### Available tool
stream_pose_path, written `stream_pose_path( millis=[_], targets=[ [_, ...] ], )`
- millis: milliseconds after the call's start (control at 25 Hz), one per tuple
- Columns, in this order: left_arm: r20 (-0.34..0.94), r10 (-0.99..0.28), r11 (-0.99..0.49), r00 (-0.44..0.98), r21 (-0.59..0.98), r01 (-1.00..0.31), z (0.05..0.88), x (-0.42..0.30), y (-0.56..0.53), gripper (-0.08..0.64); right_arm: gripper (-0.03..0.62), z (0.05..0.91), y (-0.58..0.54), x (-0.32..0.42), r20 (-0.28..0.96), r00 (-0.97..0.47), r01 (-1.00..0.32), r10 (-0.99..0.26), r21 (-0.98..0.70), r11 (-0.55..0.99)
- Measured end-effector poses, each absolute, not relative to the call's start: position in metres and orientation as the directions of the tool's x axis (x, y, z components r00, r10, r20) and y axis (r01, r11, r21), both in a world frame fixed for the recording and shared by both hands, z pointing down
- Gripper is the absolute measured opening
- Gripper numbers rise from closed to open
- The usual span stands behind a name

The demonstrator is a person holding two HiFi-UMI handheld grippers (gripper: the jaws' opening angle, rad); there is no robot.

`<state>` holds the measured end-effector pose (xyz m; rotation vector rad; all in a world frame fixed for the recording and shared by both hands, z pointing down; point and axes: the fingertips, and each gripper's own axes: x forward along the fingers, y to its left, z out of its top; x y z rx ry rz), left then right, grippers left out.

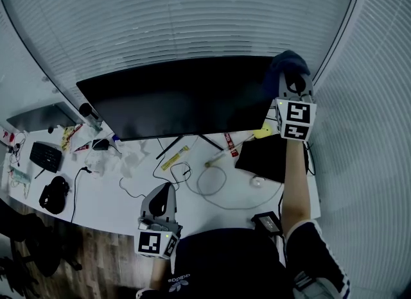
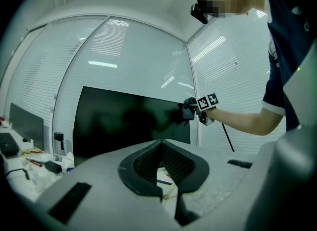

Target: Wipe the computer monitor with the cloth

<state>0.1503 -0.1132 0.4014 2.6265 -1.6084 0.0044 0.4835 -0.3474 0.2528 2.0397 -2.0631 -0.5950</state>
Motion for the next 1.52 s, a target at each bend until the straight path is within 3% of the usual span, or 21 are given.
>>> stream_pose_path(
  millis=[760,1520],
  targets=[
    [0.046,-0.883,-0.464,0.467,0.054,-0.884,0.405,0.156,-0.12,0.005,0.047,0.365,-0.348,0.482,0.055,-0.052,-0.91,-0.997,0.408,0.07],
    [0.066,-0.882,-0.463,0.466,0.065,-0.884,0.41,0.161,-0.127,0.005,0.048,0.462,-0.344,0.483,0.141,-0.053,-0.921,-0.989,0.375,0.103]
  ],
)
